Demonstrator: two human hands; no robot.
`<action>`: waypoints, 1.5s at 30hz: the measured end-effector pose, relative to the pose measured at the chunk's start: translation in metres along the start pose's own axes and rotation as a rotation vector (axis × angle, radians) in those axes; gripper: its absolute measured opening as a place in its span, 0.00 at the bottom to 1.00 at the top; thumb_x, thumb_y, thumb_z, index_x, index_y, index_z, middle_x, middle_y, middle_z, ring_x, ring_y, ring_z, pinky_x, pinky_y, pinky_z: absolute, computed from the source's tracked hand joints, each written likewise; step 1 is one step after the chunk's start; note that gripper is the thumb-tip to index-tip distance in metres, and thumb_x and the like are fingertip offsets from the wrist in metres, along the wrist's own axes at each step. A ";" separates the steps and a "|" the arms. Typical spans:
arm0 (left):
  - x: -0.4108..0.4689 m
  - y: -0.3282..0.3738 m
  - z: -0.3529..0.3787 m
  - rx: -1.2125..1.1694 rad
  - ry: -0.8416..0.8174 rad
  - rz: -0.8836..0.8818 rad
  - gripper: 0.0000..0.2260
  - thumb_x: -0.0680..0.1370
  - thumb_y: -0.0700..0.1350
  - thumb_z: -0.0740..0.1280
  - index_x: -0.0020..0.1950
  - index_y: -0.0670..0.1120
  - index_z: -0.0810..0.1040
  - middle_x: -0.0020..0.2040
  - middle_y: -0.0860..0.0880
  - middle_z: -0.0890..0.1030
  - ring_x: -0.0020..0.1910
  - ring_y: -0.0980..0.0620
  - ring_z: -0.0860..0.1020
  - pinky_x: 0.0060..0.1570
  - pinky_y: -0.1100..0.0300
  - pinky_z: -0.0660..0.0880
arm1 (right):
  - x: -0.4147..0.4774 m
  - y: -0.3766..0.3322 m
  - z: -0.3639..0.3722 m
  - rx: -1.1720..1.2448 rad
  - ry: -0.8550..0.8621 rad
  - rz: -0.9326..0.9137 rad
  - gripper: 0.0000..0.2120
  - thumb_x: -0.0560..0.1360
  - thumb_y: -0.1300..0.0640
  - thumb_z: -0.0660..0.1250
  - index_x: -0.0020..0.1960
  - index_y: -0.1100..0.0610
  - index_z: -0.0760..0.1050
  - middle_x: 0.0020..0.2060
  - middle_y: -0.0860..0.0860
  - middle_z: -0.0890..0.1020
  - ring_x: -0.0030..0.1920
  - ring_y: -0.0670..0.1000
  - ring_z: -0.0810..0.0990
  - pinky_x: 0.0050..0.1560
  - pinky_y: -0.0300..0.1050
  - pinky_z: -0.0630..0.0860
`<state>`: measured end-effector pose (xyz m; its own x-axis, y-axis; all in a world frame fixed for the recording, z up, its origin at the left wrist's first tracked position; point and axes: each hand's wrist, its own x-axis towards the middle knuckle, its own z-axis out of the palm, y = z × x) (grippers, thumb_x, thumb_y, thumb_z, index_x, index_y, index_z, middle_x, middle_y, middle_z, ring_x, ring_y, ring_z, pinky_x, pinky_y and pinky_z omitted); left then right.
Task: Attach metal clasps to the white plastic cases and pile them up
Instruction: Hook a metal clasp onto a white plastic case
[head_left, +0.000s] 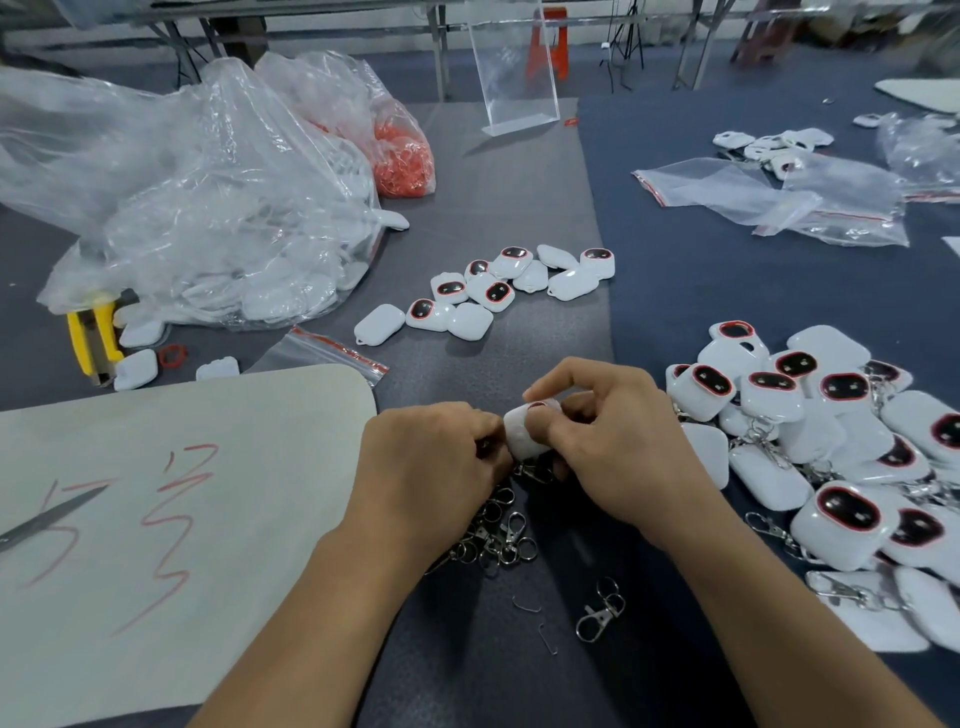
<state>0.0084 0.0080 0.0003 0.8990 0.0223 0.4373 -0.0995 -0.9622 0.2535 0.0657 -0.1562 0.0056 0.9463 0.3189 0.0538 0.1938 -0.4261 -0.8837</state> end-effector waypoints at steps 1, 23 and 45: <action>0.000 0.001 0.000 -0.017 0.015 -0.007 0.09 0.71 0.52 0.76 0.35 0.50 0.81 0.29 0.51 0.77 0.29 0.49 0.76 0.27 0.54 0.72 | 0.000 0.000 0.001 0.064 0.002 0.044 0.05 0.75 0.58 0.73 0.43 0.49 0.81 0.26 0.50 0.82 0.24 0.46 0.78 0.26 0.35 0.70; 0.015 0.001 -0.007 -1.222 -0.085 -0.483 0.12 0.73 0.33 0.75 0.46 0.50 0.88 0.42 0.47 0.88 0.40 0.54 0.85 0.37 0.67 0.76 | 0.000 -0.012 -0.010 0.947 -0.143 0.415 0.09 0.80 0.65 0.63 0.46 0.63 0.81 0.31 0.61 0.80 0.23 0.48 0.73 0.22 0.35 0.67; 0.014 0.005 -0.007 -1.512 -0.349 -0.541 0.17 0.70 0.52 0.71 0.50 0.40 0.82 0.41 0.47 0.83 0.43 0.54 0.78 0.47 0.62 0.74 | -0.003 -0.010 -0.010 0.951 -0.134 0.232 0.06 0.66 0.58 0.72 0.42 0.56 0.85 0.38 0.57 0.85 0.31 0.50 0.79 0.27 0.38 0.73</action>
<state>0.0177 0.0059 0.0143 0.9917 -0.0128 -0.1279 0.1268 0.2637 0.9562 0.0638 -0.1611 0.0190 0.8858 0.4322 -0.1690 -0.3372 0.3493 -0.8742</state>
